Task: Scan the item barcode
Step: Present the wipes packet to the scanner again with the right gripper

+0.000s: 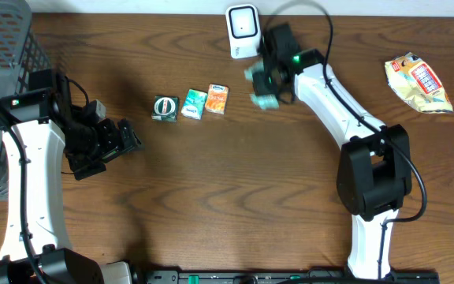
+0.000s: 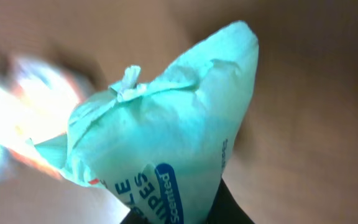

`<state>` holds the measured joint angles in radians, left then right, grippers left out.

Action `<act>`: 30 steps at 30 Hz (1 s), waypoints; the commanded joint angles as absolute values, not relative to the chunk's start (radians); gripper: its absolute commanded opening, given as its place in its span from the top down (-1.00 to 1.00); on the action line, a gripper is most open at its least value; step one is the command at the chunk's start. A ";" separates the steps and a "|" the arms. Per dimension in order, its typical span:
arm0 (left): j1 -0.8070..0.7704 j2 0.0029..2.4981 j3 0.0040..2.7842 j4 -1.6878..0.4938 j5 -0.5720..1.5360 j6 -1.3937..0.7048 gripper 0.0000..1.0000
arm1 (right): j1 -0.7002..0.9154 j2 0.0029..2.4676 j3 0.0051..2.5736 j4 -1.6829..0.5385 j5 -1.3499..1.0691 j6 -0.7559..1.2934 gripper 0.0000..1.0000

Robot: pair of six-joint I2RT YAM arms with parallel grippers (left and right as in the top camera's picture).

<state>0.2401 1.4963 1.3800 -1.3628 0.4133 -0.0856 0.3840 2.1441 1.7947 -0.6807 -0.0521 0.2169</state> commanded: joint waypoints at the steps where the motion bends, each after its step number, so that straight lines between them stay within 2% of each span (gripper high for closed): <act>1: 0.239 1.496 1.382 -1.367 0.411 -0.091 -0.95 | 0.389 2.136 1.831 -0.521 0.002 0.327 0.98; 9: 0.239 1.496 1.382 -1.367 0.411 -0.091 -0.95 | 0.393 2.215 1.831 -0.030 0.036 0.378 0.98; 16: 0.239 1.496 1.382 -1.367 0.411 -0.091 -0.95 | 0.396 2.348 1.832 0.250 0.108 0.376 0.89; 24: 0.239 1.496 1.382 -1.367 0.411 -0.091 -0.95 | 0.366 2.366 1.834 0.272 0.167 0.339 0.83; 30: 0.239 1.496 1.382 -1.367 0.411 -0.091 -0.95 | 0.304 2.271 1.837 0.095 0.172 0.272 0.89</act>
